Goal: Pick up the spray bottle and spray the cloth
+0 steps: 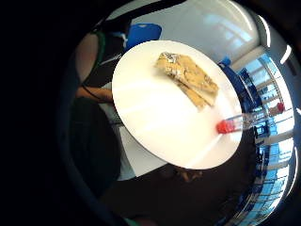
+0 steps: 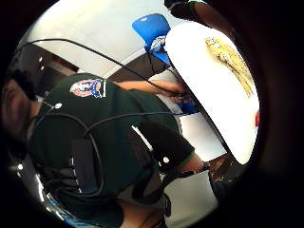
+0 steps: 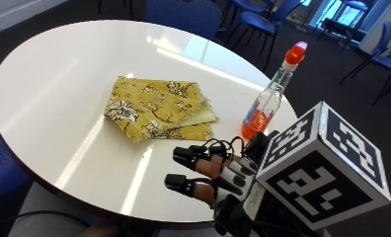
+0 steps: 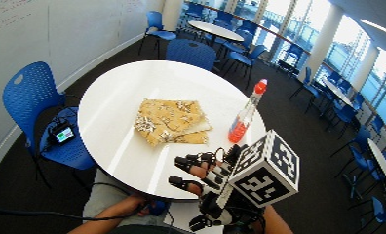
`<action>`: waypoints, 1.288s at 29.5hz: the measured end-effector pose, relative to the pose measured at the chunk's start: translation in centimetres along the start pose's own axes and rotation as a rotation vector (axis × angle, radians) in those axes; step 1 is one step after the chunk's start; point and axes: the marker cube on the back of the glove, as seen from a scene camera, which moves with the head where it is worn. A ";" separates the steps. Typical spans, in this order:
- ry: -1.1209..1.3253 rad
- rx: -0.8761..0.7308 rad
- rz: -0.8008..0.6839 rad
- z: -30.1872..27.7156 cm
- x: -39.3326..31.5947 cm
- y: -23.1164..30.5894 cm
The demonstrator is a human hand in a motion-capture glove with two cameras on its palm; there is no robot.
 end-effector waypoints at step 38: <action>-0.006 -0.016 0.021 0.7 2.1 -2.8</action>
